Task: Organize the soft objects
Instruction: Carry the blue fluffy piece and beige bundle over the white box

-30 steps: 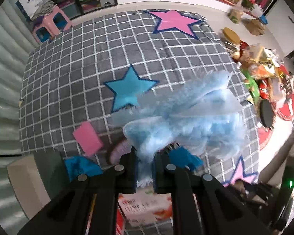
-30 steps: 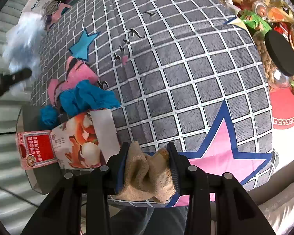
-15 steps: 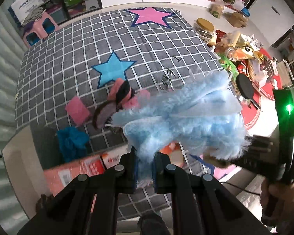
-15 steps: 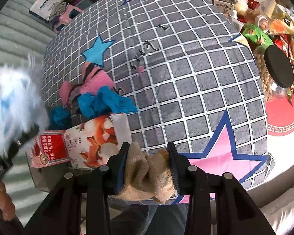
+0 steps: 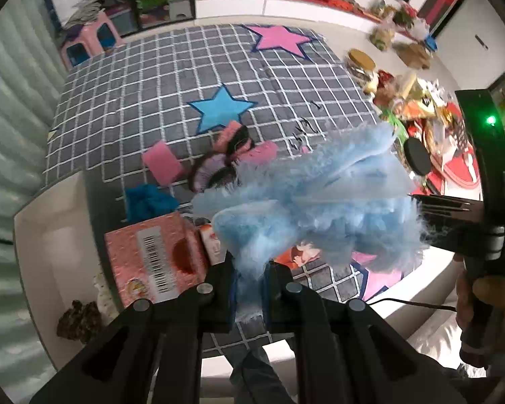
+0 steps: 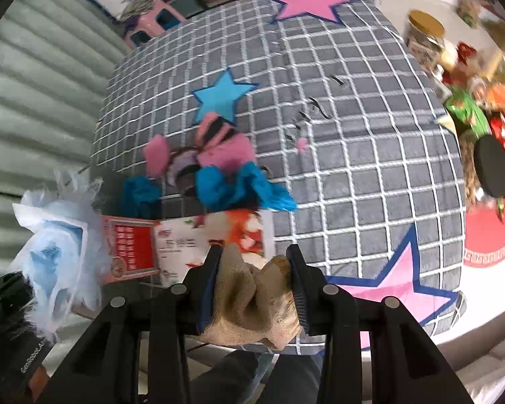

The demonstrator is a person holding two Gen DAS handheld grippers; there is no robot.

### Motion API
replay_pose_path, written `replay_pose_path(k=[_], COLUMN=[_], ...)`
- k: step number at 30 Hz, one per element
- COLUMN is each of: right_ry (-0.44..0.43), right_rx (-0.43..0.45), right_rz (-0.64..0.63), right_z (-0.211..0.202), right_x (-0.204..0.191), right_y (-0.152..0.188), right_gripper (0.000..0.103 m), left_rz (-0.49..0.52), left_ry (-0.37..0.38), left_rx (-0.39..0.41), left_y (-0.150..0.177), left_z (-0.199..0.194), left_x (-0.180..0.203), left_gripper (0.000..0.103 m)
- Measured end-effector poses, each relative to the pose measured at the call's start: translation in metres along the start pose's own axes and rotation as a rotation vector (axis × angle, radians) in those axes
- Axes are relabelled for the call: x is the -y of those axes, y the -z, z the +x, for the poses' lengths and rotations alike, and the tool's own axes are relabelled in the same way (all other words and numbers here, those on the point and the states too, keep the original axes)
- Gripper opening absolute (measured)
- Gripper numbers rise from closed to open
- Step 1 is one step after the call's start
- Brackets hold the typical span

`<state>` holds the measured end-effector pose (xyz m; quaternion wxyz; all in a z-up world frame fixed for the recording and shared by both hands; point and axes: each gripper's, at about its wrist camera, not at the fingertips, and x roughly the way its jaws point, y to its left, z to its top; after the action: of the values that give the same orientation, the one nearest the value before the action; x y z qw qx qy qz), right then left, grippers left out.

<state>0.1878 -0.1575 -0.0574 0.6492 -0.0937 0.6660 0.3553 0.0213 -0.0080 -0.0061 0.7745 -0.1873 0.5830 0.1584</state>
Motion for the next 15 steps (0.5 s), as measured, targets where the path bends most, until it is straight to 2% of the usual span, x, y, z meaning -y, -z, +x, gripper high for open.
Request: replay_pose_path(k=[15], right_ry=[-0.018], right_rx=[0.007], right_rz=[-0.196], right_z=[-0.004], right_x=[-0.088], right_y=[-0.006], right_gripper=[0.04], left_rz=[-0.214], left_ry=[-0.053], left_rx=[0.095], left_y=[0.034], left_z=[-0.039], left_x=[-0.079], left_gripper=[0.012])
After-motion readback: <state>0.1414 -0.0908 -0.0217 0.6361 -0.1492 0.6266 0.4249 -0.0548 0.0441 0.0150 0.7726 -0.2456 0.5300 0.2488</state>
